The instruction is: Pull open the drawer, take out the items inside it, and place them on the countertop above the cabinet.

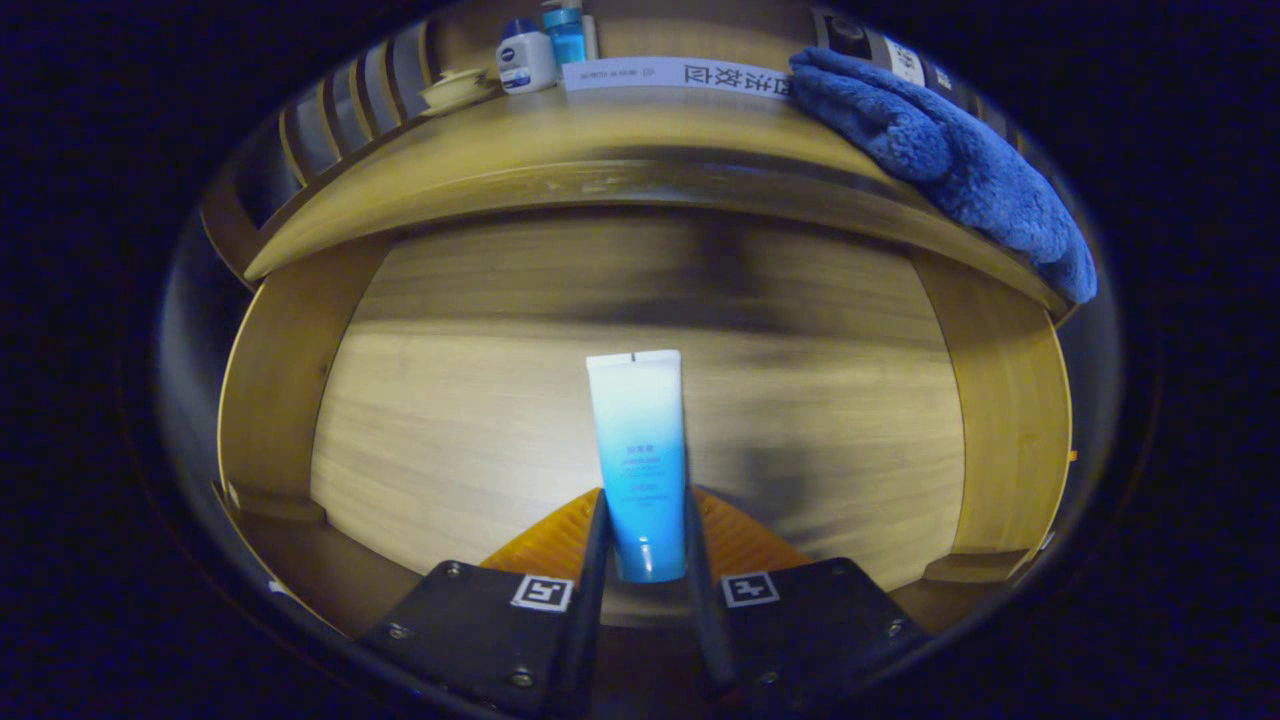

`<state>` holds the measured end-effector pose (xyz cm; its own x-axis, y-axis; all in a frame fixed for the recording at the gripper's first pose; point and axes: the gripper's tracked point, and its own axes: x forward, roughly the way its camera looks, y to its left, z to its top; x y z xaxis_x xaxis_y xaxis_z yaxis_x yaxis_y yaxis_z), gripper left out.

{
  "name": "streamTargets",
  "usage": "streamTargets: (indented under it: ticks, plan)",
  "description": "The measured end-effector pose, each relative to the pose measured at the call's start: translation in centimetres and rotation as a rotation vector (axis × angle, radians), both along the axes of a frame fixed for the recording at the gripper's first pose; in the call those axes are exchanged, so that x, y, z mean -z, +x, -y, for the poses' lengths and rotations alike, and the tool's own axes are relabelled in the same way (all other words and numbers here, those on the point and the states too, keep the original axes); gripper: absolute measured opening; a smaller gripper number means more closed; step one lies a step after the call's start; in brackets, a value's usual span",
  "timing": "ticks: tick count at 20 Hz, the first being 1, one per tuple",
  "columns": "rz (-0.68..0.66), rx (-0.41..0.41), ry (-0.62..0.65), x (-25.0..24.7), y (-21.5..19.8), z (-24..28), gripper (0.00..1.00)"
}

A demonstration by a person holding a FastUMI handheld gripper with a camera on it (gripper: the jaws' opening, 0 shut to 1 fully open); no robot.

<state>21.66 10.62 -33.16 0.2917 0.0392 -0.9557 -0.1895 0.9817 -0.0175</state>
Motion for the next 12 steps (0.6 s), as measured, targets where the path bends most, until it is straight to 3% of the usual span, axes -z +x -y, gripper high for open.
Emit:
streamTargets:
  ticks: [5,12]
  plan:
    - [0.077,0.016,0.044,-1.6,-0.1,-0.5,0.39]
    - [0.17,0.054,0.154,-8.5,-1.7,-0.6,0.39]
